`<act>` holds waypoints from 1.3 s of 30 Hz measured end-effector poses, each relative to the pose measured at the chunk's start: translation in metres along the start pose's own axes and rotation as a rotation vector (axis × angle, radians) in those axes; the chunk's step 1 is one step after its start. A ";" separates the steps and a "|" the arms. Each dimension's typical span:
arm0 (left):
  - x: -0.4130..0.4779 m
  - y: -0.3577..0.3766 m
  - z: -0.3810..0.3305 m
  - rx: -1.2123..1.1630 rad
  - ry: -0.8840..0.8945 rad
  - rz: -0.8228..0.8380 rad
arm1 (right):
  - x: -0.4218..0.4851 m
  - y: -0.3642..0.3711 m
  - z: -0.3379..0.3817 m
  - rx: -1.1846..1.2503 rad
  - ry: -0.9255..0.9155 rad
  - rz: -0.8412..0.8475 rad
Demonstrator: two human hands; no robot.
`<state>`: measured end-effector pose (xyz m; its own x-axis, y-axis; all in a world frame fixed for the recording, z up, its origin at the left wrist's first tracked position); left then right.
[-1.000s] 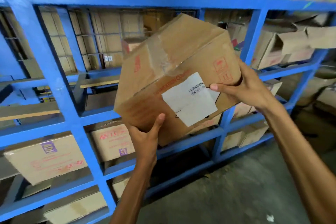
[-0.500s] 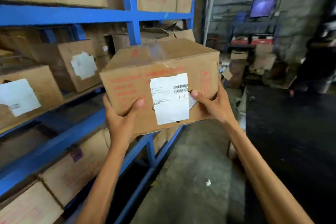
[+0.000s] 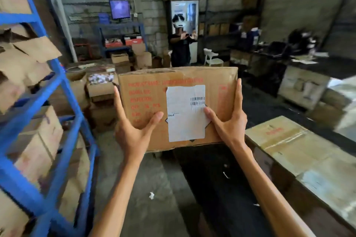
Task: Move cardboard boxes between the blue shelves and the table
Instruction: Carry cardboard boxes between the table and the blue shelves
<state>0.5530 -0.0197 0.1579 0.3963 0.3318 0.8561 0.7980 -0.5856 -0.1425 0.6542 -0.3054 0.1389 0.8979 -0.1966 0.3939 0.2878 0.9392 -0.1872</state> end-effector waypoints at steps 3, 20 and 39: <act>-0.008 0.051 -0.011 -0.148 0.019 0.103 | -0.007 -0.056 -0.007 -0.096 0.012 -0.166; -0.156 0.213 -0.244 -0.904 0.040 0.617 | -0.222 -0.366 0.004 -0.499 0.167 -0.951; -0.362 0.347 -0.443 -1.121 -0.054 0.952 | -0.328 -0.594 -0.112 -0.574 0.359 -1.271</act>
<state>0.4853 -0.6711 0.0184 0.5952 -0.4866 0.6395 -0.5187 -0.8405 -0.1567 0.2263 -0.8305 0.0199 -0.0554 -0.9392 0.3388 0.9565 -0.1473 -0.2519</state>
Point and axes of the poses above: each hand's wrist, its own x-axis towards the middle knuckle, its own y-axis out of the palm, z = x × y, the point moved 7 cm from there along x, towards the middle knuckle, and after that the axes turned 14 degrees about y, right-handed, at the moved point
